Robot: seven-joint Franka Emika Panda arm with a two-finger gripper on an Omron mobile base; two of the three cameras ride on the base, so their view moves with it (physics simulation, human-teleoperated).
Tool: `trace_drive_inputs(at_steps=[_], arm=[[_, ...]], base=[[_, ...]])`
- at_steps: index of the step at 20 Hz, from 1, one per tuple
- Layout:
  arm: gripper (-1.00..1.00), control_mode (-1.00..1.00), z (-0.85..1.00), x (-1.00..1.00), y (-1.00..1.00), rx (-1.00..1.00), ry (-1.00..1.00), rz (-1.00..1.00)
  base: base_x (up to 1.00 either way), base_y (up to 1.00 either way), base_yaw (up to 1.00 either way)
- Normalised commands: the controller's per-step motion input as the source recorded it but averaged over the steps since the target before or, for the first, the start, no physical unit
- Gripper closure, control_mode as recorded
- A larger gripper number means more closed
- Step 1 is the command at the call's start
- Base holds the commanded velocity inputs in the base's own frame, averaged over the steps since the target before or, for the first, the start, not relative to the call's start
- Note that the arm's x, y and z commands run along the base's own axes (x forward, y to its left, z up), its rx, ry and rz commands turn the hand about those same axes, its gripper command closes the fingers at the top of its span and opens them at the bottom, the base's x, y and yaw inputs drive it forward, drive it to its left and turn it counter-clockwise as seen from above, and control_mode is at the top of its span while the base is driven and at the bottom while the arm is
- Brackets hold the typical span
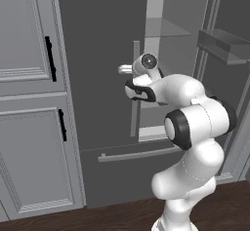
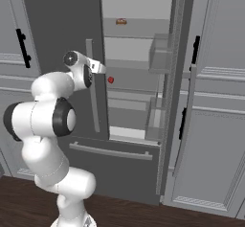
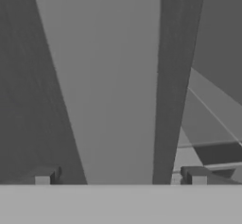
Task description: Take the strawberry from the fridge and place it on top of the pancake, located on the dining counter.
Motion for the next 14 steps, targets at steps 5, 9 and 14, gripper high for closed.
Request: trace_drive_inputs(at_steps=[5,9,14], arm=[[1.0,-1.0,0.0,0.25,0.0,0.0,0.0,0.01],[1.0,-1.0,0.0,-0.16,0.05,0.0,0.0,0.0],[1.0,-1.0,0.0,-0.69,0.04,0.0,-0.07,0.0]], base=[[0.0,0.0,0.0],[0.0,0.0,0.0],[0.0,0.0,0.0]])
